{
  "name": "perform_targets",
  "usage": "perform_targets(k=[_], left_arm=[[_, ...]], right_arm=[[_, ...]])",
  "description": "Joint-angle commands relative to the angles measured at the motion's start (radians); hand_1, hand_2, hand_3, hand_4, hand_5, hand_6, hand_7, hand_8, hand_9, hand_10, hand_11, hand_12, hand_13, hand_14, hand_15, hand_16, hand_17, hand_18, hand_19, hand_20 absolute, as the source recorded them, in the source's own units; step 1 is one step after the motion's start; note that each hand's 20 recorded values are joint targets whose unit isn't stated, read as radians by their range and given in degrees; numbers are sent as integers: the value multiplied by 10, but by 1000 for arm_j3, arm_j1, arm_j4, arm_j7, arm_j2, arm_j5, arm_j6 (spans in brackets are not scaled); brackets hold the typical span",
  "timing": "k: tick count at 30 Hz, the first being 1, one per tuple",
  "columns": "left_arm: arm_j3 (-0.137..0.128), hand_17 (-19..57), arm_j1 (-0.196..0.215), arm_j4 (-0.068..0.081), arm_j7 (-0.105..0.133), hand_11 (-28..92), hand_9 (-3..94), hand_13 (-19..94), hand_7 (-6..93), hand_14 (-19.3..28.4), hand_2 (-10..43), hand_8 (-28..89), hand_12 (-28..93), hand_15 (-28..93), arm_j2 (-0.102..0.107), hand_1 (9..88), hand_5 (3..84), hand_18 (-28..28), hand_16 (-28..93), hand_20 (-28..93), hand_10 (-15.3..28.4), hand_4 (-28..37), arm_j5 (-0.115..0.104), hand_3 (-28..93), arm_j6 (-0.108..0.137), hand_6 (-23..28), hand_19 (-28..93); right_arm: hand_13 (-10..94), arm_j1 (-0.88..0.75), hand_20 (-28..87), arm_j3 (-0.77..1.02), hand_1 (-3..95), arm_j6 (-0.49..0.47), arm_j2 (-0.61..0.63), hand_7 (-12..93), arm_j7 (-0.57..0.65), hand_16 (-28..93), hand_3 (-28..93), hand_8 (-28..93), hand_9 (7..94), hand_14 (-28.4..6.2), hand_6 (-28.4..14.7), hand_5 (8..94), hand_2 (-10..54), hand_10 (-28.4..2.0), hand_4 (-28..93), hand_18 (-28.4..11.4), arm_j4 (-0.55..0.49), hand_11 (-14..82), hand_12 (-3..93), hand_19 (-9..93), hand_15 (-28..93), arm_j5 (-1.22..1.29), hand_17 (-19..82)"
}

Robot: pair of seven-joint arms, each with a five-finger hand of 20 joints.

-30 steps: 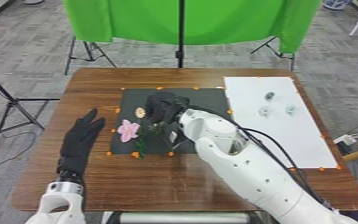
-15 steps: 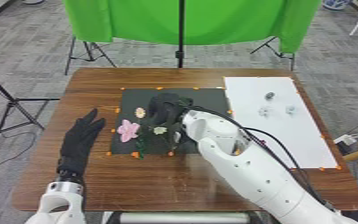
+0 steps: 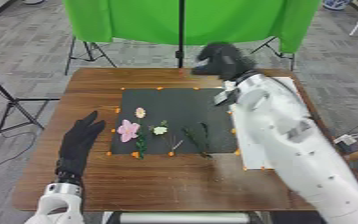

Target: Arrange flowers

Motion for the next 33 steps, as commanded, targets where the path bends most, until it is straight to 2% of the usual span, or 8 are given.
perform_targets(k=[1, 14, 20, 23, 25, 26, 28, 33], left_arm=[[-1, 55, 17, -3, -14, 126, 442, 318, 38, 129, 24, -55, 123, 89, -4, 163, 402, 99, 1, 162, 130, -283, 8, 642, -5, 44, 14], [-6, 55, 23, -6, -13, 130, 442, 318, 38, 130, 25, -55, 120, 88, -7, 164, 404, 99, 1, 162, 132, -283, 9, 642, -14, 46, 14], [-3, 55, 19, -4, -16, 131, 443, 318, 38, 129, 26, -55, 120, 88, -15, 164, 404, 99, 1, 162, 131, -283, 12, 641, -21, 45, 14], [-6, 55, 21, -4, -17, 131, 442, 317, 37, 129, 25, -55, 120, 88, -15, 164, 404, 99, 1, 162, 131, -283, 14, 643, -21, 45, 14], [-7, 55, 23, -6, -16, 131, 442, 316, 38, 129, 24, -55, 120, 88, -15, 165, 403, 99, 1, 162, 131, -283, 13, 644, -18, 44, 14], [-7, 55, 23, -7, -16, 130, 442, 316, 38, 129, 24, -55, 120, 88, -16, 166, 403, 99, 1, 162, 131, -283, 14, 644, -17, 44, 14], [-9, 55, 26, -8, -17, 131, 442, 316, 38, 130, 21, -55, 120, 88, -15, 171, 403, 99, 1, 162, 131, -283, 12, 646, -15, 44, 14], [-8, 55, 26, -8, -16, 131, 442, 316, 38, 130, 18, -55, 120, 88, -16, 175, 402, 99, 1, 162, 131, -283, 13, 649, -16, 44, 14]], right_arm=[[760, -11, 506, 124, 224, -336, 85, 94, 156, 328, 586, -59, 658, -106, -31, 590, -41, -215, -109, -161, 140, 93, 205, 932, 594, -77, 534], [788, -144, 510, 201, 321, -292, 77, 98, 164, 333, 614, -61, 676, -87, -13, 574, -94, -198, -112, -147, 232, 115, 208, 932, 619, -171, 561], [812, -179, 513, 196, 370, -172, 60, 122, 152, 330, 627, -71, 721, -67, -6, 597, -95, -180, -130, -131, 281, 142, 206, 932, 623, -151, 584], [841, -198, 521, 183, 436, -47, 60, 148, 114, 329, 637, -78, 772, -47, -1, 635, -95, -155, -150, -117, 307, 174, 208, 932, 618, -157, 613], [861, -203, 526, 175, 504, 15, 65, 166, 100, 334, 601, -8, 820, -37, -3, 671, -95, -131, -164, -110, 310, 160, 277, 932, 614, -138, 629], [878, -203, 531, 178, 588, 20, 66, 169, 94, 338, 520, 69, 873, -32, -11, 715, -95, -108, -147, -105, 304, 114, 358, 932, 610, -121, 647], [905, -194, 530, 177, 648, 17, 75, 189, 101, 345, 491, 133, 922, -23, -15, 776, -95, -88, -145, -100, 283, 110, 420, 932, 597, -56, 670], [923, -163, 530, 157, 688, 57, 116, 203, 95, 353, 486, 152, 937, -19, -21, 806, -95, -82, -157, -97, 210, 147, 434, 932, 585, 20, 683]])
